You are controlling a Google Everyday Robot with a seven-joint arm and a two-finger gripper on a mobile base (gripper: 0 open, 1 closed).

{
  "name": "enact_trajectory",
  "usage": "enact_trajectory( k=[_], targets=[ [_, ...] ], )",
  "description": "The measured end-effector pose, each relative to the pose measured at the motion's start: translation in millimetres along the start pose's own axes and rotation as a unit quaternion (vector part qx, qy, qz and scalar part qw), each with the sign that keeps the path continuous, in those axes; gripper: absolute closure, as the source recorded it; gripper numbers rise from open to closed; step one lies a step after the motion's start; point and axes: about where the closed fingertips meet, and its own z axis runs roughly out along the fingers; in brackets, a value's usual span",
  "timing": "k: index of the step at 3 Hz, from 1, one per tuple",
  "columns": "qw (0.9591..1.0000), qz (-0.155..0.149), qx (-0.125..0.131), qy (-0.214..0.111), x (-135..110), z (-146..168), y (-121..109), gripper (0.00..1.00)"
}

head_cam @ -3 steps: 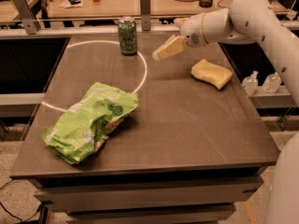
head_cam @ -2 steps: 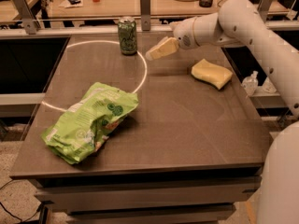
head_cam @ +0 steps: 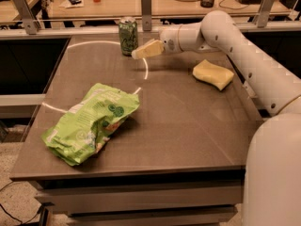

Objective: Pick green can

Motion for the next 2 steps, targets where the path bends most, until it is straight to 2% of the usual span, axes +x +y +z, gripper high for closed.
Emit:
enact_trajectory(
  k=[2],
  targets=[
    [0.9986, -0.013, -0.039, -0.032, -9.9, 53.8, 10.9, 0.00]
  ],
)
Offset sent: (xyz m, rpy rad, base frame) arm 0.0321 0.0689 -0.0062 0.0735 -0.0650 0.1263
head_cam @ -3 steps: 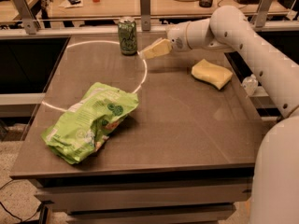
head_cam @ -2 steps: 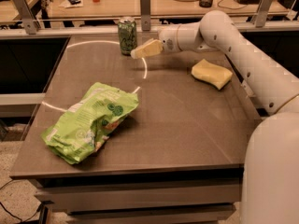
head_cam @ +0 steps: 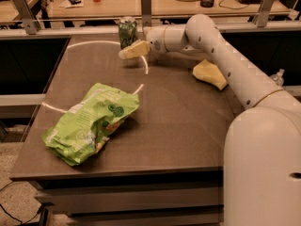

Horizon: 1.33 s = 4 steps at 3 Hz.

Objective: Pick green can

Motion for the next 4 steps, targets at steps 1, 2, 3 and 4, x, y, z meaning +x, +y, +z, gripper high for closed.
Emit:
enact_trajectory(
  k=[1, 2, 3, 4],
  targets=[
    [0.9995, -0.017, -0.023, -0.014, -5.1, 17.7, -0.3, 0.18],
    [0.9987, -0.029, -0.038, -0.021, -9.4, 26.1, -0.3, 0.39],
    [0.9979, -0.033, -0.054, -0.016, -14.2, 28.7, 2.2, 0.63],
    [0.9972, -0.029, -0.069, 0.003, -29.7, 14.7, 9.7, 0.87]
  ],
)
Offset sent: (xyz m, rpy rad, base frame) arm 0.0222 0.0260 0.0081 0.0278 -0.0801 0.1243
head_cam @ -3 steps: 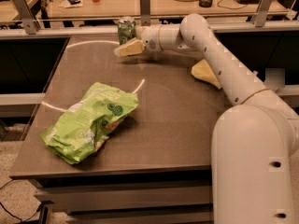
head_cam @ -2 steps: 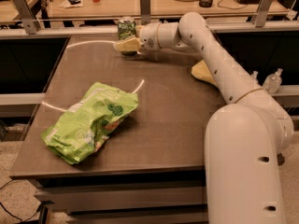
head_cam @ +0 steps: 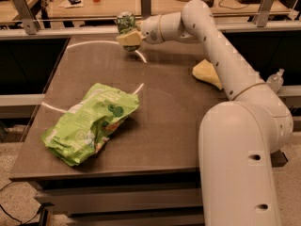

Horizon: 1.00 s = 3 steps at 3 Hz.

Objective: Pick green can

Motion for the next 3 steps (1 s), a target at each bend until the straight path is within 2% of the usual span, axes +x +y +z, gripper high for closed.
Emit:
enact_trajectory(
  k=[1, 3],
  targets=[
    [0.9999, 0.014, -0.010, 0.003, -23.2, -23.2, 13.2, 1.00],
    [0.9977, 0.040, -0.019, -0.052, -65.7, -63.4, 48.2, 1.00]
  ],
)
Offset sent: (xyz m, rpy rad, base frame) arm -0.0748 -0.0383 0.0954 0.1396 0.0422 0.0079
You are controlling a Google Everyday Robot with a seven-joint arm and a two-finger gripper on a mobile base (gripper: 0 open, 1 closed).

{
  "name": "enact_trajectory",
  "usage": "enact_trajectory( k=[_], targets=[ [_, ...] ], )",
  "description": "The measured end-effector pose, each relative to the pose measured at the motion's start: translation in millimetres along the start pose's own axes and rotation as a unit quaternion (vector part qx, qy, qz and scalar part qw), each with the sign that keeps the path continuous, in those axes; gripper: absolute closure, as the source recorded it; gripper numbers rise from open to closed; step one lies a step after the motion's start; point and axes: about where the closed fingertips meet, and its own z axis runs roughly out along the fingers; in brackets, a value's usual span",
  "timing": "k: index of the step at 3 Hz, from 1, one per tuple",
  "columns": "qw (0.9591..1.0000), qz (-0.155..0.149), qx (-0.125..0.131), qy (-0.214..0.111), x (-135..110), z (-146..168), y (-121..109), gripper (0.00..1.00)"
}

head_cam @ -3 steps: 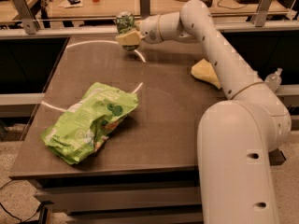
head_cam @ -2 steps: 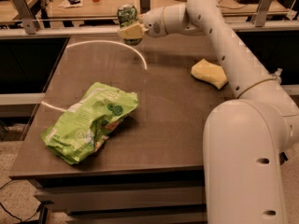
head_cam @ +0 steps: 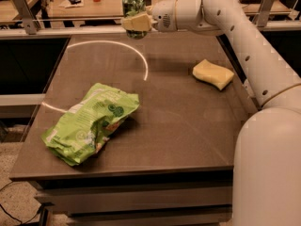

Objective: Pick green can

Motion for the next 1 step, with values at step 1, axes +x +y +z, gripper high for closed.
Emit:
enact_trajectory(
  k=[1],
  targets=[
    [1.0000, 0.000, 0.000, 0.000, 0.0, 0.1, 0.0, 1.00]
  ],
)
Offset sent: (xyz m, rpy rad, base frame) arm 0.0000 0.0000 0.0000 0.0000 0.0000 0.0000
